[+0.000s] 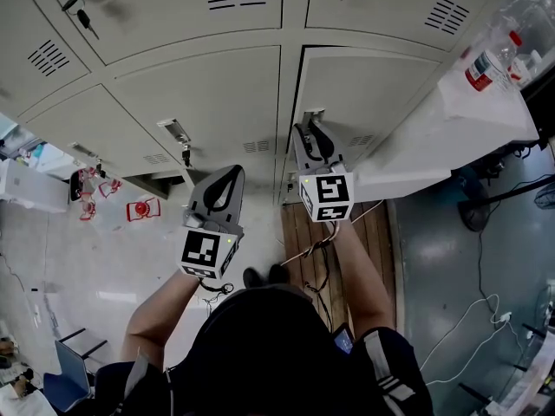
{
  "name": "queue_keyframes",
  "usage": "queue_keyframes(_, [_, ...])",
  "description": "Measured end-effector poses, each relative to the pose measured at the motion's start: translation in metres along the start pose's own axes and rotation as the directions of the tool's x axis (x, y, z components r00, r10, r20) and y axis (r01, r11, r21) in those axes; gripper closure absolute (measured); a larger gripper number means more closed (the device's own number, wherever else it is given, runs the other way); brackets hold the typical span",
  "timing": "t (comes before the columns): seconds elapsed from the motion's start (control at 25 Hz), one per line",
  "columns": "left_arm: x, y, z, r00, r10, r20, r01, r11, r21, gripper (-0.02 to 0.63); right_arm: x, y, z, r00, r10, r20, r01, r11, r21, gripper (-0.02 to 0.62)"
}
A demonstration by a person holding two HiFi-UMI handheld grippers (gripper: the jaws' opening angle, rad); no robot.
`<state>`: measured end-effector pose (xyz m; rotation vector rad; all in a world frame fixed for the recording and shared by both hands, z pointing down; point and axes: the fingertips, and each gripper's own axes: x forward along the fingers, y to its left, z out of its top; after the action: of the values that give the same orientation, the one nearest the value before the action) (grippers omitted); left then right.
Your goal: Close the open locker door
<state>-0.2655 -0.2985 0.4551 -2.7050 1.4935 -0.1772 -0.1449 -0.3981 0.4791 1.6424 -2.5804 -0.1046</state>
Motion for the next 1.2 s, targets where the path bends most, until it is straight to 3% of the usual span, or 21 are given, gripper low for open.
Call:
queue_keyframes(0.2, [-0.002, 0.009, -0.008, 1.0, 0.008, -0.02, -0.008, 1.0, -0.009, 0.601, 0.002, -0.001, 0.0, 0.999, -0.046, 0.028, 0.045, 0.999, 0.017, 0.503])
queue_keyframes(0.44, [0.0, 0.012, -0.009, 1.0, -0.008, -0.017, 0.007, 1.0, -0.018, 0.601, 0.0, -0.002, -0.001, 0.997, -0.042, 0.062, 0.037, 0.996, 0.079, 0.506])
queue_keyframes(0.88, [0.003, 0.019, -0.01, 1.0, -0.012, -0.011, 0.012, 1.0, -0.024, 0.601, 0.007, -0.002, 0.0, 0.986, -0.16, 0.043, 0.161, 0.987, -0.022, 0.499])
queue_keyframes(1.2, [0.0, 0.029, -0.015, 1.0, 0.001, -0.015, -0.002, 1.0, -0.029, 0.601, 0.011, -0.007, -0.001, 0.988, -0.152, 0.029, 0.148, 0.983, 0.107, 0.508])
